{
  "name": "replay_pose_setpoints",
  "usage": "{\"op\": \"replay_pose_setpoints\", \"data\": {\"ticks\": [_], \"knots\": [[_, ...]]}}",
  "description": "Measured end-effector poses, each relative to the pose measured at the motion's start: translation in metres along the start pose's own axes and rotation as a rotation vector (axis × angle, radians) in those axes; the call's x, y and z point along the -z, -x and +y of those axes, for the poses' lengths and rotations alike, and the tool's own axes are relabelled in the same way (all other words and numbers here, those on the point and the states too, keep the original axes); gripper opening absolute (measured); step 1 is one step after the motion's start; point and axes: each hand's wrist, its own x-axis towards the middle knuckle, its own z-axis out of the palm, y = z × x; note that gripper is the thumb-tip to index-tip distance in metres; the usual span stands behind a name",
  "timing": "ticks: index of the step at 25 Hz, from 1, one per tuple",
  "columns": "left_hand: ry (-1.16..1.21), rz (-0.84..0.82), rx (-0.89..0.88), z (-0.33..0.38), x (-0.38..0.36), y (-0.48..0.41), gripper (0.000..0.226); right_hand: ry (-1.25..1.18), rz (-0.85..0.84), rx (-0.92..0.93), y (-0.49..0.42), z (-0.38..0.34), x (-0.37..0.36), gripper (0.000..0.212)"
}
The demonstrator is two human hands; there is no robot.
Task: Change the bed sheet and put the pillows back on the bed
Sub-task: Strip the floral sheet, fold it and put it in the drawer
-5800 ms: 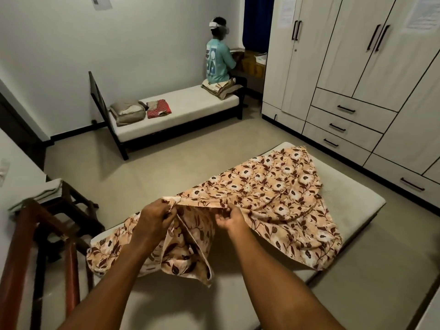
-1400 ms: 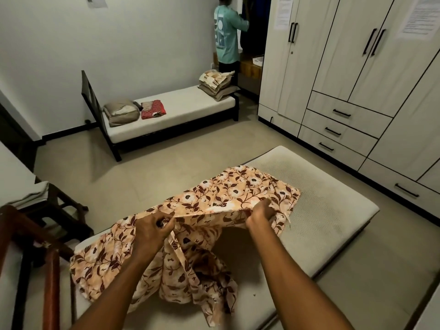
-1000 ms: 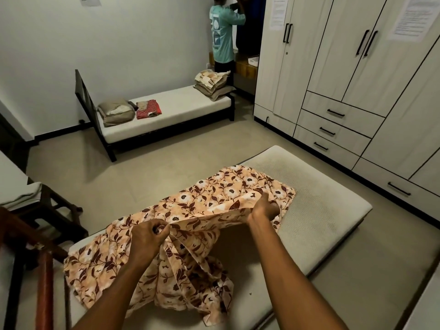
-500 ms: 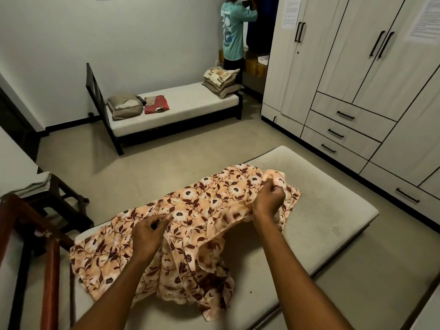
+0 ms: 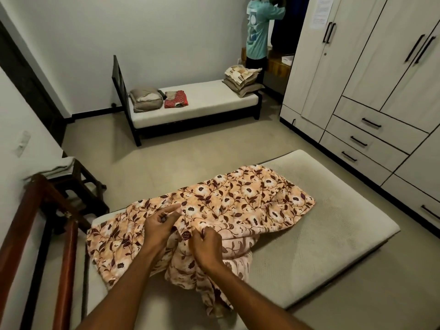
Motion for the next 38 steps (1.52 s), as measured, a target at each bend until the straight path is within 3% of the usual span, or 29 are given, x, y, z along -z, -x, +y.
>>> {"op": "replay_pose_setpoints", "data": {"ticks": [8, 11, 14, 20, 24, 30, 38], "knots": [[0.272, -0.034, 0.163, 0.005, 0.007, 0.024, 0.044, -0.058, 0.006, -0.003, 0.006, 0.007, -0.038, 0.056], [0.239, 0.009, 0.19, 0.002, 0.008, 0.024, 0.052, -0.047, -0.011, -0.008, 0.01, -0.001, -0.037, 0.043], [0.352, 0.065, 0.256, -0.001, 0.01, 0.019, 0.058, -0.035, -0.016, 0.007, 0.011, -0.004, -0.037, 0.034], [0.428, 0.137, 0.414, -0.011, 0.005, 0.007, 0.046, -0.018, -0.02, 0.044, 0.01, -0.008, -0.037, 0.026], [0.34, 0.157, 0.407, -0.02, 0.006, 0.003, 0.038, -0.035, -0.012, 0.065, 0.008, -0.007, -0.035, 0.024], [0.023, 0.204, 0.239, -0.019, 0.01, 0.007, 0.018, 0.014, 0.04, 0.131, 0.005, -0.005, -0.028, 0.022], [-0.275, 0.148, 0.089, -0.026, 0.005, 0.026, 0.032, 0.319, -0.125, 0.285, 0.01, 0.01, -0.04, 0.042]]}}
